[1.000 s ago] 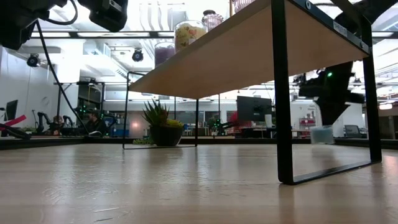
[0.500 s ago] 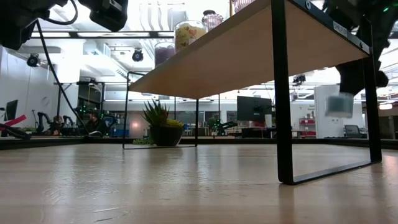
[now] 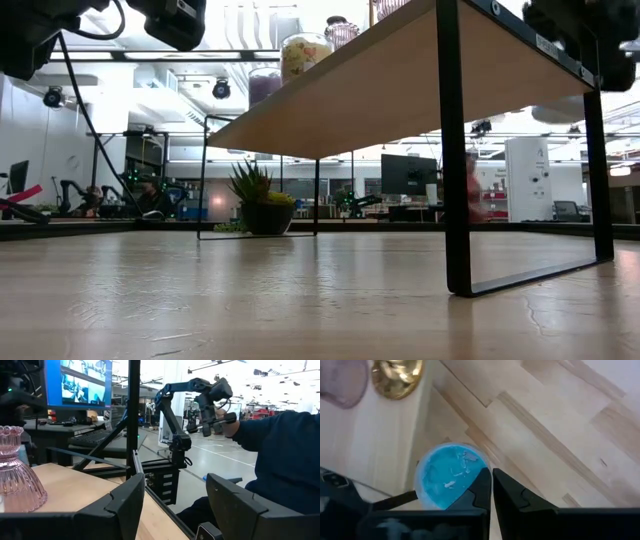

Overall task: Pick & Place candle stick holders
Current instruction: Put the blue scented candle on the shelf aligned with the yellow scented candle

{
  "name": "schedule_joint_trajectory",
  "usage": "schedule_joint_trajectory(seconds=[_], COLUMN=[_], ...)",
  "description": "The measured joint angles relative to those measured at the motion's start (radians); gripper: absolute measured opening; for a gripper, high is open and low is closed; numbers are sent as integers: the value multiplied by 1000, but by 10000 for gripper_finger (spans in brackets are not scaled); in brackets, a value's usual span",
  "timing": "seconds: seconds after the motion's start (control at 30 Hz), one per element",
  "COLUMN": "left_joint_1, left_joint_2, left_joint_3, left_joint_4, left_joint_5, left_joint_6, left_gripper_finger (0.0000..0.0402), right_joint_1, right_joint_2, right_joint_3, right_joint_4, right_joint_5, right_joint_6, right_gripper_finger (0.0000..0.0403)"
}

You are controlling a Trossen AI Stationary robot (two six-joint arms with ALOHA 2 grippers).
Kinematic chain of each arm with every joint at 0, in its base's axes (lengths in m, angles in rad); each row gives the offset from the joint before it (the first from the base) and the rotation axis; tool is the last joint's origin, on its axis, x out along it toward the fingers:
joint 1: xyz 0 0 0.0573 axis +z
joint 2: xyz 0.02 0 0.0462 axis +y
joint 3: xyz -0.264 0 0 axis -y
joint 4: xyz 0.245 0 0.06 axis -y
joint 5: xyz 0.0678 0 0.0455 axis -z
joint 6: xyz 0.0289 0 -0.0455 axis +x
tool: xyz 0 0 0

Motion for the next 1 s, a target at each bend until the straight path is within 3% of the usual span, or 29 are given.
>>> schedule_joint_trajectory(seconds=[0.17,0.43,1.0], left_joint_1=[0,0,0], left_joint_2=[0,0,0], left_joint_3=[0,0,0], left_joint_4=[-1,-6,-17], left_joint_5=[0,-1,0], left_joint_6=[0,-1,-5], left_gripper_finger=[218,218,218], right_joint_1=[123,253,373], right_joint_2=[108,301,670], right_joint_3=[124,308,683], right_joint_4=[-77,-111,-190], right_joint_5=[94,159,222], right_joint_6=[53,60,-14], right_gripper_finger=[8,8,8])
